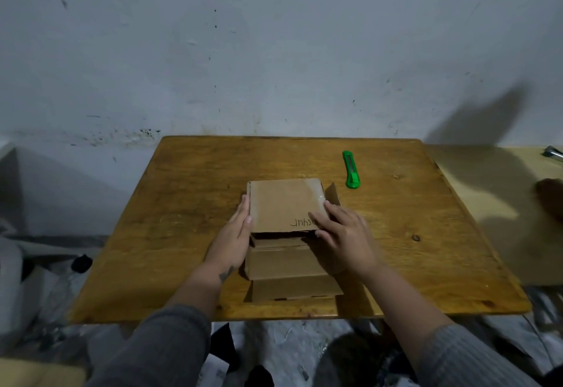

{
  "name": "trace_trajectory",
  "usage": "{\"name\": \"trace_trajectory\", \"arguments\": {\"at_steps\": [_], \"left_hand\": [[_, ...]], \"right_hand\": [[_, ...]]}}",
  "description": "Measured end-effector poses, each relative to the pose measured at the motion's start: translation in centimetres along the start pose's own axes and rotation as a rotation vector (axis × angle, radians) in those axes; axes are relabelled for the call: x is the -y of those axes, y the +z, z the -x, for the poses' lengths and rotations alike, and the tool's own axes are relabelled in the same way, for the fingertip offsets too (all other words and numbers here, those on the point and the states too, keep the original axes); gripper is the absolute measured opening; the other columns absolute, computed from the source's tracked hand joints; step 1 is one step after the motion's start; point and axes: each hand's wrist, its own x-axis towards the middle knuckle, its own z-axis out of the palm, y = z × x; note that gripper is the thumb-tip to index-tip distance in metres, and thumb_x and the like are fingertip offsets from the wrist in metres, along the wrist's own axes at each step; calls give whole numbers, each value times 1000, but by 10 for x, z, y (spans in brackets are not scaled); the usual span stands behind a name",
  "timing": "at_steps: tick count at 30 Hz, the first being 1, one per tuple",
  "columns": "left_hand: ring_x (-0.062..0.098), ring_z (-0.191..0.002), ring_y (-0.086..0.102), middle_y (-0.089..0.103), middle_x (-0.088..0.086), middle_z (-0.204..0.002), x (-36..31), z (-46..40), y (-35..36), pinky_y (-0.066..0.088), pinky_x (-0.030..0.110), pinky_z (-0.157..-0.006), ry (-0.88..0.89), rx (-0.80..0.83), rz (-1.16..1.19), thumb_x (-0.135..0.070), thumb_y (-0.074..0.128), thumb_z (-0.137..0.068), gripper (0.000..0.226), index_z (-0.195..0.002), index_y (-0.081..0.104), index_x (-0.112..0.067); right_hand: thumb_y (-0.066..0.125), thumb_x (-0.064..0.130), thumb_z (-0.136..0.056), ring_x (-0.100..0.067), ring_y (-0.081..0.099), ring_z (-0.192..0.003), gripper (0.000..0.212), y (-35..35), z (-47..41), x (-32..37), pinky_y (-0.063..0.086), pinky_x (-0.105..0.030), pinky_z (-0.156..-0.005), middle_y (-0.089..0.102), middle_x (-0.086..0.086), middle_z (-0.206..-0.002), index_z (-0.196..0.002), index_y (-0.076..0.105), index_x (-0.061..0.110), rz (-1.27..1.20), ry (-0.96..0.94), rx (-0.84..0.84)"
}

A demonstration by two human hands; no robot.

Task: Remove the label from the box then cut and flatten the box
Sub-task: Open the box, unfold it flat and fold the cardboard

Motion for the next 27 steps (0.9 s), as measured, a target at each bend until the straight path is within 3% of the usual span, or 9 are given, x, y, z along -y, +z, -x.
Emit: {"name": "trace_trajectory", "arguments": {"at_steps": [7,12,14,17,19,23,25,27], "left_hand": [[0,-142,15,8,-21,-158,13,-2,1,19,26,-113,64,-6,-20,-47,18,-100,52,-150,3,-41],[-2,-139,18,11,-22,-157,16,-3,-3,22,25,-111,92,-12,-45,-47,20,-100,52,-150,5,-42],[-3,-138,18,12,-21,-156,15,-3,-3,23,24,-111,98,-11,-87,-45,21,-101,52,-150,5,-40],[-4,-138,16,11,-23,-155,10,-2,-5,22,25,-112,92,-8,-111,-43,23,-102,52,-151,6,-38],[-8,-132,15,8,-25,-153,7,-1,-7,22,19,-105,110,7,-134,-43,24,-102,53,-151,3,-38],[-10,-133,11,5,-24,-156,8,-4,-7,23,16,-104,166,19,-186,-48,29,-100,59,-151,0,-39],[-10,-134,11,4,-27,-155,9,-5,-7,26,17,-104,186,17,-196,-50,36,-98,64,-150,1,-42],[-11,-132,15,5,-32,-153,10,-7,-7,33,17,-99,201,11,-204,-52,44,-94,69,-149,2,-47]], "right_hand": [[47,39,-89,-26,54,-121,37,3,-10,-2,44,-44,-101,53,-7,-138,-124,58,33,-47,29,-98],[44,40,-91,-20,54,-118,39,-3,-22,6,30,-34,-104,59,-2,-130,-129,52,34,-116,135,-209],[44,41,-91,-16,57,-113,42,-6,-33,14,36,-37,-105,63,2,-123,-131,50,31,-252,206,-249],[50,36,-91,-20,63,-103,38,-10,-54,23,57,-40,-81,65,-2,-118,-127,44,27,-494,388,-301],[53,28,-92,-21,64,-105,36,-12,-66,26,57,-35,-79,64,-5,-120,-125,41,25,-584,420,-319],[55,11,-91,-21,58,-116,58,-9,-86,25,51,-33,-89,59,-5,-129,-141,31,28,-577,384,-261],[54,4,-90,-21,59,-112,74,-5,-95,23,52,-36,-90,60,-3,-126,-147,19,36,-508,371,-226],[50,1,-90,-22,61,-104,76,-1,-102,22,53,-37,-85,62,-4,-120,-147,15,37,-472,362,-221]]}}
